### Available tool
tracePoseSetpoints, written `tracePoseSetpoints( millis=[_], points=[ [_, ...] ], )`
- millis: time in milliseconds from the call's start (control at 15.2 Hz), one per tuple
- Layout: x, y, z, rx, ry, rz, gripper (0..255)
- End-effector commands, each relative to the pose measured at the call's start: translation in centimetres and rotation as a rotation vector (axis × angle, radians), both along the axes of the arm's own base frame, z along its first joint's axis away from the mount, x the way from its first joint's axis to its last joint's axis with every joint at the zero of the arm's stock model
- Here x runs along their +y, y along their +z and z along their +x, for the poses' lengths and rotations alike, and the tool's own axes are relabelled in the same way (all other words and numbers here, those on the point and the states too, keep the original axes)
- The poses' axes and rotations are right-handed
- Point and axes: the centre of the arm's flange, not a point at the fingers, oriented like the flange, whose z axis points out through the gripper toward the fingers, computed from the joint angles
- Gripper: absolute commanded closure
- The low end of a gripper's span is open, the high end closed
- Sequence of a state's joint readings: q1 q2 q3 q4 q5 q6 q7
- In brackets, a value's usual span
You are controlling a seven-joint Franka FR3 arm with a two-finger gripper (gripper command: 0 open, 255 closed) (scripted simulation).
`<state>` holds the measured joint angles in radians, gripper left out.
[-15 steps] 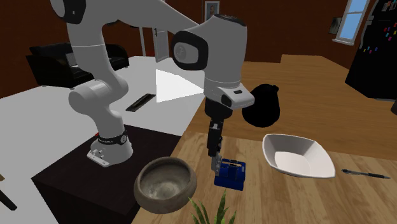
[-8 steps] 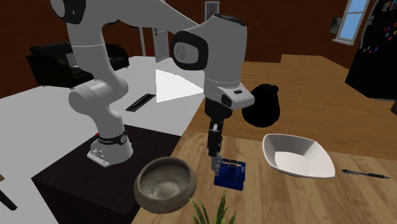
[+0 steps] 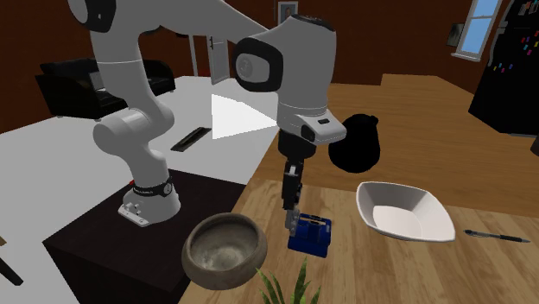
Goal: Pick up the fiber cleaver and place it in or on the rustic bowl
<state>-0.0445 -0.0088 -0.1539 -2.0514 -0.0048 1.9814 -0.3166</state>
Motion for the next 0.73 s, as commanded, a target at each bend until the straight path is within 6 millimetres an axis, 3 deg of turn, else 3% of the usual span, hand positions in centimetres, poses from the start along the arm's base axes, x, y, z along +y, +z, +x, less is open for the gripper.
tracePoseSetpoints(
  millis=[0,660],
  points=[
    [0.0,0.9,0.0,0.0,0.0,0.0,255],
    [0.0,6.2,0.0,0.0,0.0,0.0,255]
  ],
)
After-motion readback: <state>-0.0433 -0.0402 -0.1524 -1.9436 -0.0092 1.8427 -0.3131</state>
